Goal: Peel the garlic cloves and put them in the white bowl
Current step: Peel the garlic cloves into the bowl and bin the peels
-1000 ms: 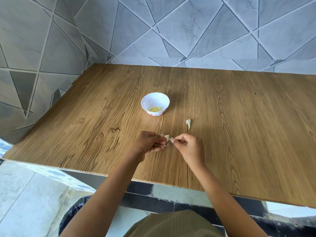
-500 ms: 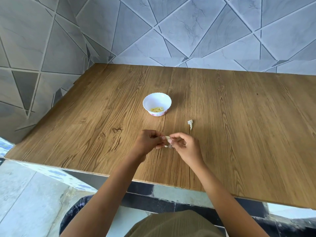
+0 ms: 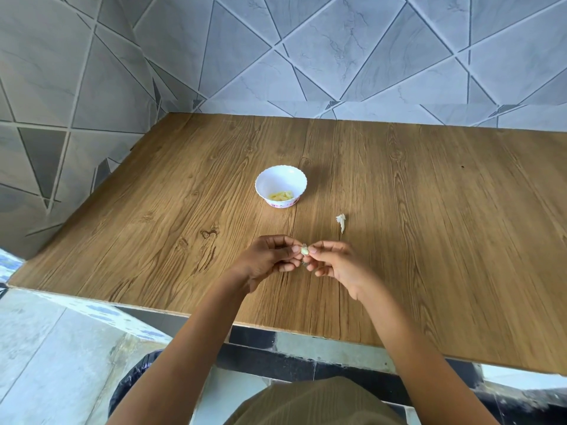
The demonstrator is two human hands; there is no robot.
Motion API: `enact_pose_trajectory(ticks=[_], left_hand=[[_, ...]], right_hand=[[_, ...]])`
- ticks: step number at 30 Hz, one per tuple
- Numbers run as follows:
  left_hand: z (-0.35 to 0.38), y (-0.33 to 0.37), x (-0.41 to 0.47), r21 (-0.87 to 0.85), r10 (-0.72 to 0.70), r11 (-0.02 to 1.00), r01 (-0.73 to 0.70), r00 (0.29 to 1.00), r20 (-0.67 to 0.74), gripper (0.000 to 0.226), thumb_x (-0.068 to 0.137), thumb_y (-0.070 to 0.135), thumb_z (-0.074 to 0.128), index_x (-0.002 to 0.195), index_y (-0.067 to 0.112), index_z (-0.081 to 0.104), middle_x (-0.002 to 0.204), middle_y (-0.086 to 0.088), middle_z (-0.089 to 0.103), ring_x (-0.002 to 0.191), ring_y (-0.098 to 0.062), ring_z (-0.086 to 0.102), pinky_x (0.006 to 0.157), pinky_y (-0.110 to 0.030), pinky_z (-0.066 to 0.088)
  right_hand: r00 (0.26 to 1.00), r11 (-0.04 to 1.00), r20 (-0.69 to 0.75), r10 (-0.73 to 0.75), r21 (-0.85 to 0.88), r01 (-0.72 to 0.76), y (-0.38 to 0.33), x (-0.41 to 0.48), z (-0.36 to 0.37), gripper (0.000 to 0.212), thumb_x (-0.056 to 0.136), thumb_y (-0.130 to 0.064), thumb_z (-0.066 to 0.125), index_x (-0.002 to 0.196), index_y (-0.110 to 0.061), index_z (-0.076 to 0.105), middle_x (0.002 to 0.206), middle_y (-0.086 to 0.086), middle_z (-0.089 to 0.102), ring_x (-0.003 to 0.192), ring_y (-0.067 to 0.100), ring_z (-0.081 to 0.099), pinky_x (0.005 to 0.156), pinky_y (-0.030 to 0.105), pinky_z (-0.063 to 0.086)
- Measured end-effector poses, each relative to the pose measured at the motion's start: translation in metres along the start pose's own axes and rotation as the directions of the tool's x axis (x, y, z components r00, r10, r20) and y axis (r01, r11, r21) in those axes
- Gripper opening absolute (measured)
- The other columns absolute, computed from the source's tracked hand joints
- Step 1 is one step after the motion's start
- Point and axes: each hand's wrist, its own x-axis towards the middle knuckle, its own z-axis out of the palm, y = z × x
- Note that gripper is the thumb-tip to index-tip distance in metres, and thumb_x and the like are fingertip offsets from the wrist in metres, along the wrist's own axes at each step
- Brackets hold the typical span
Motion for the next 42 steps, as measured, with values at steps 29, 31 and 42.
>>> enact_pose_trajectory(ticks=[29, 31, 42], left_hand=[[0.002, -0.006, 0.005, 0.161, 0.126, 0.982, -0.096, 0.973, -0.191, 0.015, 0.083, -0.001, 0.066, 0.082, 0.013, 0.070, 0.072, 0.000, 0.072, 0.069, -0.008, 0.067, 0.068, -0.020, 0.054], [0.002, -0.005, 0.005, 0.155, 0.118, 0.984, -0.089, 0.975, -0.190, 0.013, 0.083, 0.001, 0.066, 0.084, 0.013, 0.071, 0.075, -0.001, 0.073, 0.072, -0.010, 0.068, 0.067, -0.020, 0.055], [0.010, -0.005, 0.005, 0.234, 0.106, 0.970, -0.065, 0.980, -0.169, 0.005, 0.087, 0.006, 0.064, 0.084, 0.007, 0.068, 0.071, -0.003, 0.069, 0.064, -0.007, 0.065, 0.061, -0.016, 0.053]], right_hand=[[0.904, 0.861, -0.197, -0.380, -0.434, 0.267, 0.009, -0.005, 0.009, 0.005, 0.085, -0.013, 0.067, 0.086, -0.016, 0.071, 0.074, -0.008, 0.067, 0.068, 0.007, 0.064, 0.060, 0.022, 0.054], [0.928, 0.922, -0.217, -0.301, -0.316, 0.225, 0.009, -0.006, 0.009, 0.008, 0.086, -0.012, 0.066, 0.082, -0.019, 0.069, 0.073, 0.000, 0.069, 0.062, 0.006, 0.062, 0.053, 0.018, 0.050], [0.969, 0.995, -0.225, -0.099, -0.052, 0.090, 0.007, -0.010, 0.011, 0.010, 0.087, -0.012, 0.064, 0.079, -0.008, 0.069, 0.065, -0.002, 0.068, 0.057, 0.006, 0.060, 0.051, 0.016, 0.047]])
